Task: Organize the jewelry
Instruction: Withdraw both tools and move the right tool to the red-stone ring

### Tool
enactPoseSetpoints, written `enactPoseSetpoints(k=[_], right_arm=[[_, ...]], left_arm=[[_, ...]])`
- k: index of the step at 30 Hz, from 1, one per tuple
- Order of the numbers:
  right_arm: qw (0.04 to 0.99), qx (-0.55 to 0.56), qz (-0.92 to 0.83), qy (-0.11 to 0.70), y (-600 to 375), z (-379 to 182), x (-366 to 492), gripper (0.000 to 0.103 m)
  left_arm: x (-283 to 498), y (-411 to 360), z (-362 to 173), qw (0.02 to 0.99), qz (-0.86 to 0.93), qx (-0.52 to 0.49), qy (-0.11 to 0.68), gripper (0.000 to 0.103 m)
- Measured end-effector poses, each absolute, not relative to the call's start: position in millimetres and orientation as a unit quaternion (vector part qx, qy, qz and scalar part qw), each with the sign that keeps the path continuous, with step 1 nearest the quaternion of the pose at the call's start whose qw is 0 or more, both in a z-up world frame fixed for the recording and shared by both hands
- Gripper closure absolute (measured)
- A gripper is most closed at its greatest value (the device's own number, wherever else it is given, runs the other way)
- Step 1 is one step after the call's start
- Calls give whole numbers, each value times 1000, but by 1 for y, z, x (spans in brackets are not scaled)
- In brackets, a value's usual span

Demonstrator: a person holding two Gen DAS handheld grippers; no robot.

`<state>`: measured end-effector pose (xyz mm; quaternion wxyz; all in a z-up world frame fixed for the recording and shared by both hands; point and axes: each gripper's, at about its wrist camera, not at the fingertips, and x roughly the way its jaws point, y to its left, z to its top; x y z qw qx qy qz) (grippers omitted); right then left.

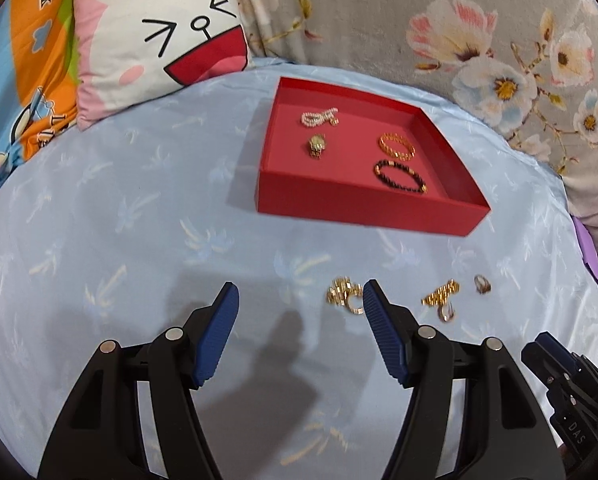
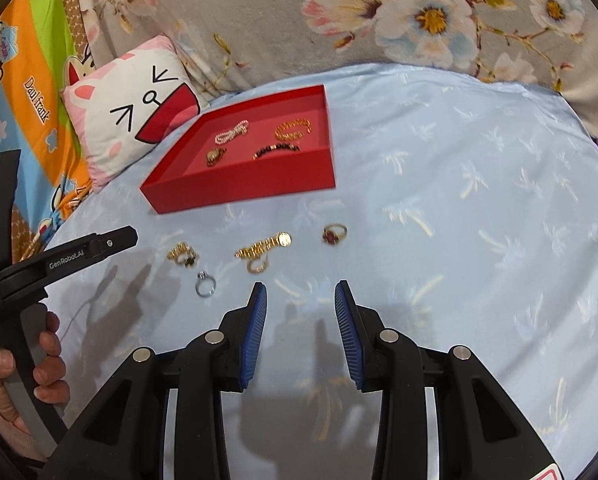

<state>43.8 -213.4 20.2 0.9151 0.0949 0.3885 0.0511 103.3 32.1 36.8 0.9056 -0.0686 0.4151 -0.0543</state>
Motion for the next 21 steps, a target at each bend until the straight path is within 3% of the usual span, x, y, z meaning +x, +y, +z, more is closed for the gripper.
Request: enactPoseSetpoints(k=[21], right_arm=[[902, 113, 20, 415, -219, -14, 116, 69]], left_arm=[[97, 38, 8, 897, -37, -79, 434, 41]])
